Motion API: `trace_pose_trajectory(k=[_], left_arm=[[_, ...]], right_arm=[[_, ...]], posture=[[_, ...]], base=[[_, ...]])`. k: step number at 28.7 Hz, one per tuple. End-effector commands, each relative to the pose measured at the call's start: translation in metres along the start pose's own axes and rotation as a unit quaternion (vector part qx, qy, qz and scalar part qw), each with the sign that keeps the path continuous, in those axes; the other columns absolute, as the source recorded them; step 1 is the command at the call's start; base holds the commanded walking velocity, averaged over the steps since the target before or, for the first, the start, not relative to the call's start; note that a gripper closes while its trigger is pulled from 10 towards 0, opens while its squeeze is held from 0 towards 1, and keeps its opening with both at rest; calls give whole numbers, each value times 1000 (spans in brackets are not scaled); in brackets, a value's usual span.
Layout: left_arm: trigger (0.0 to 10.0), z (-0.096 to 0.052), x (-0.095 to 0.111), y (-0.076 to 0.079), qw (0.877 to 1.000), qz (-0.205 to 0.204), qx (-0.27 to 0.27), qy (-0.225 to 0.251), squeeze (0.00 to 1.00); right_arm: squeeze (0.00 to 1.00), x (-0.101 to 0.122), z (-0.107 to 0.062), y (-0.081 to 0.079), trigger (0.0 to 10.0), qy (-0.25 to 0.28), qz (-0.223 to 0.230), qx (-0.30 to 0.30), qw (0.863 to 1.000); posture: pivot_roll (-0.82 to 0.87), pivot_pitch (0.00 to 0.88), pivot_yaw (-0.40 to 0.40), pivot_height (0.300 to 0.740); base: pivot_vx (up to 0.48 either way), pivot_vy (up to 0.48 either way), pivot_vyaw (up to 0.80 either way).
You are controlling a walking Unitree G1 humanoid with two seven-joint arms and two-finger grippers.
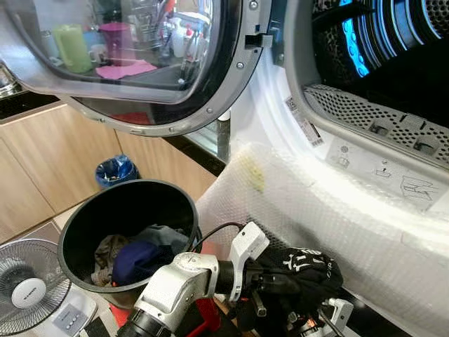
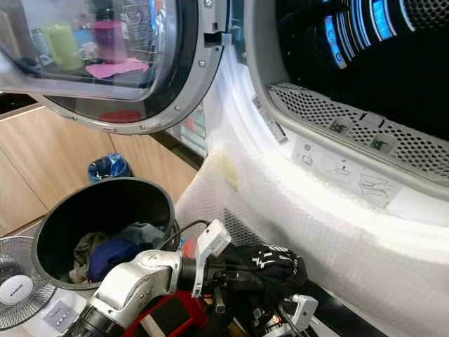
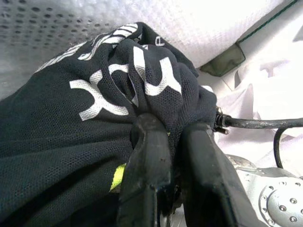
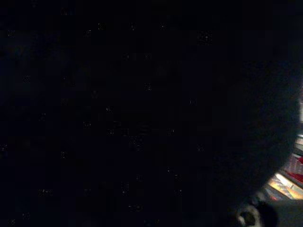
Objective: Clothes washing
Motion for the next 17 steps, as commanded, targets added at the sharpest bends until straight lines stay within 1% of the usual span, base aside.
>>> trace_pose_trajectory(k=[1, 2, 3, 4, 5, 6, 7, 8, 9, 11, 12, 14, 15, 17], left_arm=[[0, 4, 8, 9, 1000, 11, -21, 9, 0], [1569, 4, 8, 9, 1000, 12, -16, 8, 0], [1569, 3, 7, 9, 1000, 12, -14, 7, 0], [3412, 3, 6, 8, 1000, 14, -12, 7, 0], [4549, 2, 6, 8, 1000, 20, -11, 5, 0], [4902, 0, 4, 7, 999, 31, -8, 0, 1000], [4902, -1, 3, 7, 999, 38, -6, -3, 1000], [10000, -5, 1, 7, 999, 51, -7, -8, 1000], [10000, -10, 1, 6, 998, 64, -4, -16, 1000], [10000, -15, 1, 3, 997, 76, 5, -27, 1000], [10000, -23, 1, 0, 995, 86, 15, -37, 1000], [10000, -26, 1, -1, 995, 90, 19, -41, 1000], [10000, -37, 3, -7, 992, 112, 42, -51, 1000], [10000, -46, 5, -11, 990, 118, 58, -53, 1000]], right_arm=[[0, -9, 16, -13, 0, 19, 35, 9, 999], [0, -9, 17, -14, 0, 20, 36, 10, 999], [0, -10, 17, -14, 0, 19, 36, 10, 999], [0, -10, 17, -13, 0, 20, 36, 8, 999], [0, -10, 18, -12, 0, 20, 38, 2, 999], [0, -11, 18, -11, 0, 19, 37, 0, 999], [0, -12, 18, -10, 0, 18, 37, -1, 999], [0, -14, 17, -8, 0, 16, 38, -7, 999], [0, -15, 16, -7, 0, 16, 39, -11, 999], [0, -15, 16, -6, 0, 18, 38, -13, 999], [0, -15, 14, -4, 0, 22, 39, -20, 999], [0, -14, 14, -3, 0, 23, 40, -23, 999], [0, -14, 13, -1, 0, 26, 40, -27, 999], [0, -14, 12, 0, 0, 26, 39, -28, 998]], posture=[[201, 0, -7, 740], [204, 0, -7, 740], [205, 0, -8, 740], [204, 0, -8, 740], [204, 0, -8, 740], [204, 0, -5, 740], [205, 0, -4, 740], [206, 0, -3, 740], [206, 0, -2, 740], [206, 0, -2, 740], [212, 0, 0, 740], [212, 0, 0, 740], [218, 0, 2, 740], [219, 0, 3, 740]], base=[[0, 0, 0], [0, 0, 0], [0, 0, 0], [0, 0, 0], [0, 0, 0], [0, 0, 0], [0, 0, 0], [0, 0, 0], [0, 0, 0], [0, 0, 0], [0, 0, 0], [0, 0, 0], [0, 0, 0], [0, 0, 0]])
Point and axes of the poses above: a point about 5 cm out from each wrist's last joint towards the gripper, its own z axis pointing out of the wrist towards the gripper, its own x axis along the axis of the wrist's last joint, y = z × x, the point moved 5 cm from there along z, pointing out of the wrist towards the gripper, and after that the axes turned 15 degrees about z, right-handed, at the moved point
